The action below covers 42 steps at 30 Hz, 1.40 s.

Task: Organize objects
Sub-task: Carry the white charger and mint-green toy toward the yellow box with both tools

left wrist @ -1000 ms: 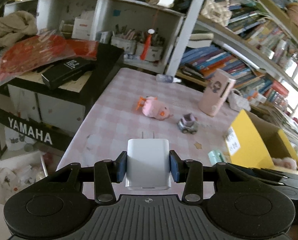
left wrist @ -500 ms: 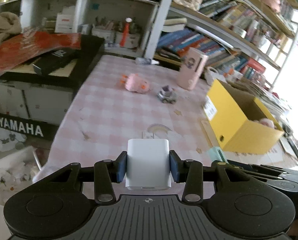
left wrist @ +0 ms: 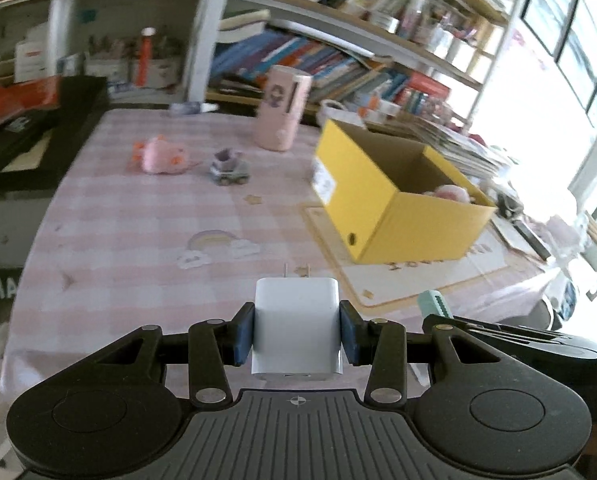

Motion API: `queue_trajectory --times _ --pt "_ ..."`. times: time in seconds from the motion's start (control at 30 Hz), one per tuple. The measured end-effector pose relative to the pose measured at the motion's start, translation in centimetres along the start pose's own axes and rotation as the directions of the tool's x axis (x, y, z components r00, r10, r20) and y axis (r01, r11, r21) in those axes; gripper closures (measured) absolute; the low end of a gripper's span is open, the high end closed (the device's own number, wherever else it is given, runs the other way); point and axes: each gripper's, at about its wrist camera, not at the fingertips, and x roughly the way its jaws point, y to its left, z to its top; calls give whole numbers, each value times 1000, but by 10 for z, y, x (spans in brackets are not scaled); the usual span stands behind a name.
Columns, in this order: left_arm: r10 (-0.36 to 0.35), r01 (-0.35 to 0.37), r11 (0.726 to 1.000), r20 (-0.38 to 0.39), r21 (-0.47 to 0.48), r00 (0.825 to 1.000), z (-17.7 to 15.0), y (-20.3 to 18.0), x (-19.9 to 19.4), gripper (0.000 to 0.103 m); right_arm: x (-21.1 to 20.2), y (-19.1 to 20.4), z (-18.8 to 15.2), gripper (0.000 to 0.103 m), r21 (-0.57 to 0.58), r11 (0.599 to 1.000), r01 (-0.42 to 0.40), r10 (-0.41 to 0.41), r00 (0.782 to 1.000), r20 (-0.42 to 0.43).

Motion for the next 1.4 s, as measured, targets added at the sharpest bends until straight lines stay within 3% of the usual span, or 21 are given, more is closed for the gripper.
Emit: queue_trajectory --times 0.27,0.63,0.83,1.1,1.4 --pt "-64 65 997 -26 44 998 6 -38 25 62 -12 -26 -4 80 -27 999 43 -43 999 22" --pt "-135 142 980 -57 140 989 16 -95 55 62 -21 -95 -1 80 120 984 130 -134 990 29" --pt "-146 147 974 -24 174 989 30 -116 67 62 -19 -121 10 80 147 978 146 -153 987 41" --pt "-179 158 965 85 210 980 66 -141 75 62 -8 -144 50 80 130 986 108 -122 987 106" --pt "-94 60 982 182 182 979 121 -150 124 62 16 -170 132 80 41 998 39 -48 971 234"
